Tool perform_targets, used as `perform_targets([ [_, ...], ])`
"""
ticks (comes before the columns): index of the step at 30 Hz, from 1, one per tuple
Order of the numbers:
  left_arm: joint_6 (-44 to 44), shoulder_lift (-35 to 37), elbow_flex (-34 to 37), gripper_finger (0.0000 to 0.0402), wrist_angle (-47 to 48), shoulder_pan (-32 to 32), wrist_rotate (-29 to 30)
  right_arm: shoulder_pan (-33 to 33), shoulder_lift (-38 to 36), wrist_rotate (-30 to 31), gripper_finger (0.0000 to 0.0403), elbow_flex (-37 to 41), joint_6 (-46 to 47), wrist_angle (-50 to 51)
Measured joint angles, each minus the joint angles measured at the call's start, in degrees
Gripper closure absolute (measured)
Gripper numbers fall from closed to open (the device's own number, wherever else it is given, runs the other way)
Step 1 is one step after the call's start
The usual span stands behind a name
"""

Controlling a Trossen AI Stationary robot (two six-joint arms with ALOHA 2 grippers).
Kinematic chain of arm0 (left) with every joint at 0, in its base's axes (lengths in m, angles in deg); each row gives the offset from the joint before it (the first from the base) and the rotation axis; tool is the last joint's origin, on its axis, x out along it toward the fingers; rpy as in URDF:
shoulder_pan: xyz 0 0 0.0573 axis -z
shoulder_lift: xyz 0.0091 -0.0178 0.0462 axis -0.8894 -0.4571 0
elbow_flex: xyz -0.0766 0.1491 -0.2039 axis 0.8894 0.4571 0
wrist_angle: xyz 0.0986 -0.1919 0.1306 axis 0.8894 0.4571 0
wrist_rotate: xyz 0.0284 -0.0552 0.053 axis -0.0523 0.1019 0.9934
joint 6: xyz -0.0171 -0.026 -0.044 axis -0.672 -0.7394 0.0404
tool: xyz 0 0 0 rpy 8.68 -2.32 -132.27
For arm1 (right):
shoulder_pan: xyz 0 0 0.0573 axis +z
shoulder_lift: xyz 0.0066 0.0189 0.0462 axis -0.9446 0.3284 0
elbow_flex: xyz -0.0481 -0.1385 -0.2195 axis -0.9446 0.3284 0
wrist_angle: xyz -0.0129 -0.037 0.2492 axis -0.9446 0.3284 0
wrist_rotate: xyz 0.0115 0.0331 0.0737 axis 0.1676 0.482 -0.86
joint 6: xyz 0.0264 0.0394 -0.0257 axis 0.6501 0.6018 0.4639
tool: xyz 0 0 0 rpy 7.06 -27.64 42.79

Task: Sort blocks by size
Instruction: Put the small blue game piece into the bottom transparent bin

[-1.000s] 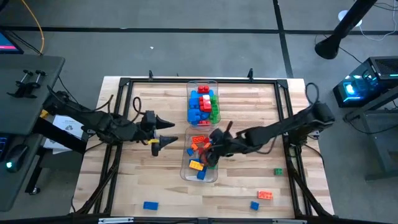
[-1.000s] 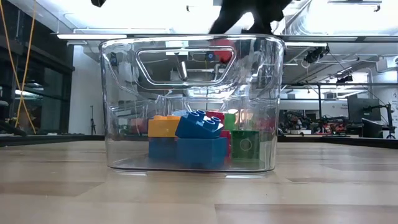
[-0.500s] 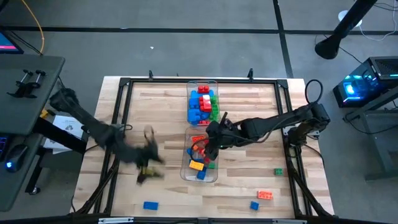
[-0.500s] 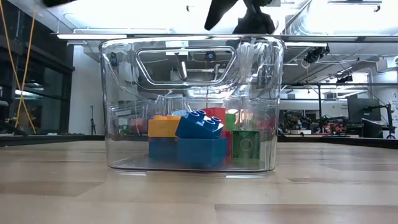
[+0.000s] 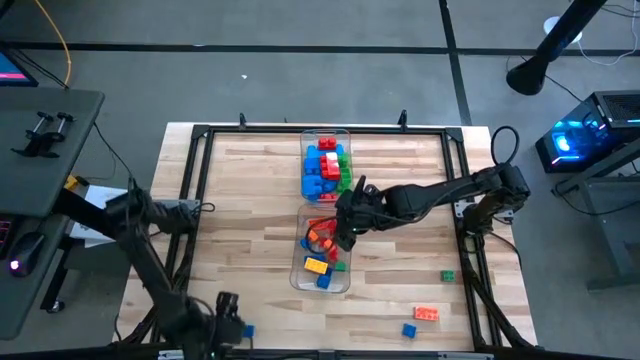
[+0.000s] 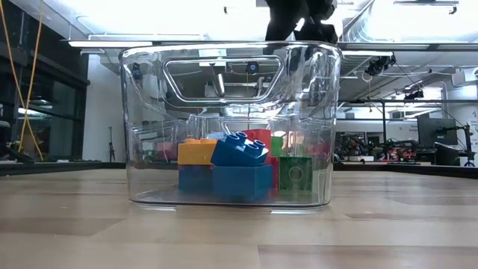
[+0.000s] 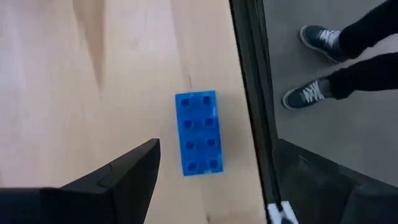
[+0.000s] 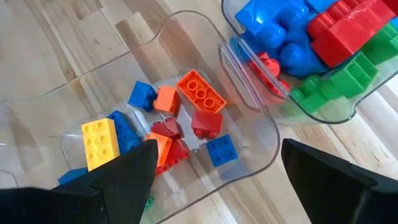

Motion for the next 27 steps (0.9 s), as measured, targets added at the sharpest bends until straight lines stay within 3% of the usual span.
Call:
perform_targets([
  [6,-2.72,-4.52,-2.1,0.0108,0.43,0.38,1.79,-0.45,0.0,-0.38,0.0064,0.01,-0.39,0.01],
  [23,-4.51,-12.94,-2.29,0.0109,-0.09,-1.87,-1.6,-0.37,0.0,-0.61,0.0064,0.05,-0.37,1.02],
  [27,-7.62,-12.89,-2.26,0.0143,1.48,-2.73,-2.22,-0.37,-1.15,-0.57,0.0064,0.03,0.53,3.84],
])
